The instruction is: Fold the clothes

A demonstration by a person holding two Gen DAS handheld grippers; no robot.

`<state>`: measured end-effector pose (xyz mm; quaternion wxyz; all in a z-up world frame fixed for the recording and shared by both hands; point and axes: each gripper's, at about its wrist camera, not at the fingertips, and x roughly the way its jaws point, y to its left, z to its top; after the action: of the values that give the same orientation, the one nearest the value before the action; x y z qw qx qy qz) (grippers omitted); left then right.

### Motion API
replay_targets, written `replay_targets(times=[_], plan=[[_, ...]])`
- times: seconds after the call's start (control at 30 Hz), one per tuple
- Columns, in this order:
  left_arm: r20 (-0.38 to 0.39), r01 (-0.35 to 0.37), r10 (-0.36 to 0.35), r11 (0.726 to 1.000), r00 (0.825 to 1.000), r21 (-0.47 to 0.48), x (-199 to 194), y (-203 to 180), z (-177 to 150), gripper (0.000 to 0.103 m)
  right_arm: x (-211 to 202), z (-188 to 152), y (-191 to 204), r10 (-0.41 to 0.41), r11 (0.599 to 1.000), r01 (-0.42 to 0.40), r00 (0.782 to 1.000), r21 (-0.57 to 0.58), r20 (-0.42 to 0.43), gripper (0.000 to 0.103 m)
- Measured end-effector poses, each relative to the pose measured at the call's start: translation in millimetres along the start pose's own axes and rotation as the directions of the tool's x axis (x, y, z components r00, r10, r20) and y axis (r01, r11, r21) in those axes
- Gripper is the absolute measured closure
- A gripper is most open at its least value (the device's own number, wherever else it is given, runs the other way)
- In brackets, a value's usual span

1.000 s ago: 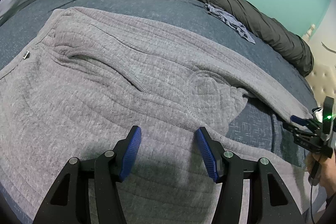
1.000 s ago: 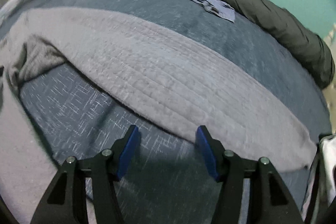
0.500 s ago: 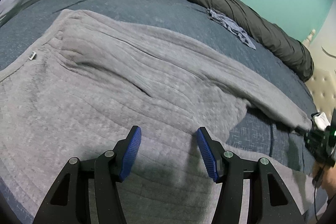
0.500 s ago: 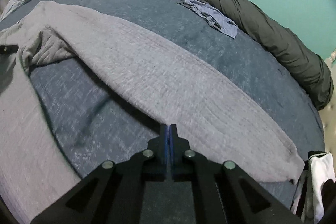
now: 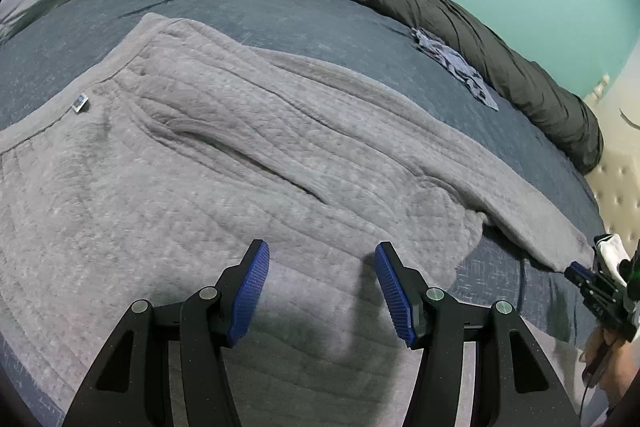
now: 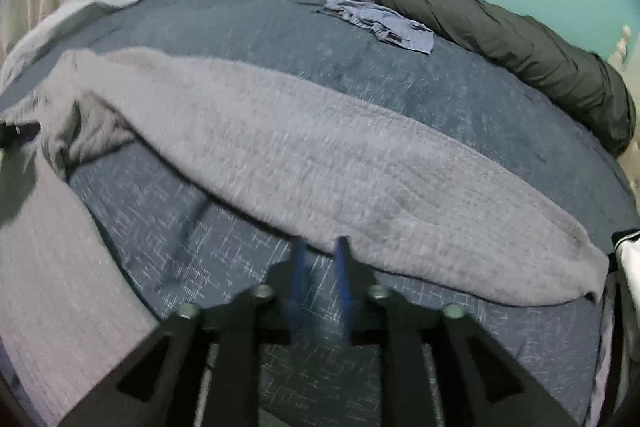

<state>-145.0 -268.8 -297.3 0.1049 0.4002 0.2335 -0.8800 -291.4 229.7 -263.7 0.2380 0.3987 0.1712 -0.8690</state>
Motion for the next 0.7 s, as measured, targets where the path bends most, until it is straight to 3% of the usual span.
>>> replay_targets(times=[0.03, 0.17, 0.27, 0.37, 0.6, 0.7], plan=[[-0.005, -0.001, 0.001, 1.0, 1.0, 0.001, 1.6, 0.7, -1.0, 0.044, -0.5, 1.2, -8.4, -0.003, 1.0, 0.003, 1.0, 0.028, 0.002, 0.064], [-0.022, -0.004, 0.004, 1.0, 1.0, -0.001, 6.2, 3.0, -4.0, 0.044, -4.2, -4.0, -71.9, -0.094, 0.97, 0.094, 0.995, 0.222, -0.011, 0.058], [-0.012, -0.005, 0.005, 1.0, 1.0, -0.003, 3.8, 1.1, -1.7, 0.044, -8.1, -15.6, -132.3, -0.167, 0.904, 0.169, 0.985, 0.392, -0.039, 0.045], [-0.009, -0.013, 0.013, 1.0, 1.0, -0.002, 3.9, -0.4, -2.7, 0.044, -10.1, -30.9, -182.4, -0.216, 0.832, 0.23, 0.973, 0.505, -0.088, 0.043], [-0.004, -0.039, 0.039, 0.999, 0.999, 0.006, 7.1, -3.7, -3.6, 0.044, -0.1, -64.5, -241.1, -0.159, 0.674, 0.221, 0.975, 0.705, -0.154, 0.043], [-0.004, -0.048, 0.048, 0.999, 0.999, 0.013, 7.8, -5.1, -4.4, 0.043, 7.7, -67.6, -248.5, -0.144, 0.643, 0.195, 0.981, 0.74, -0.133, 0.043]])
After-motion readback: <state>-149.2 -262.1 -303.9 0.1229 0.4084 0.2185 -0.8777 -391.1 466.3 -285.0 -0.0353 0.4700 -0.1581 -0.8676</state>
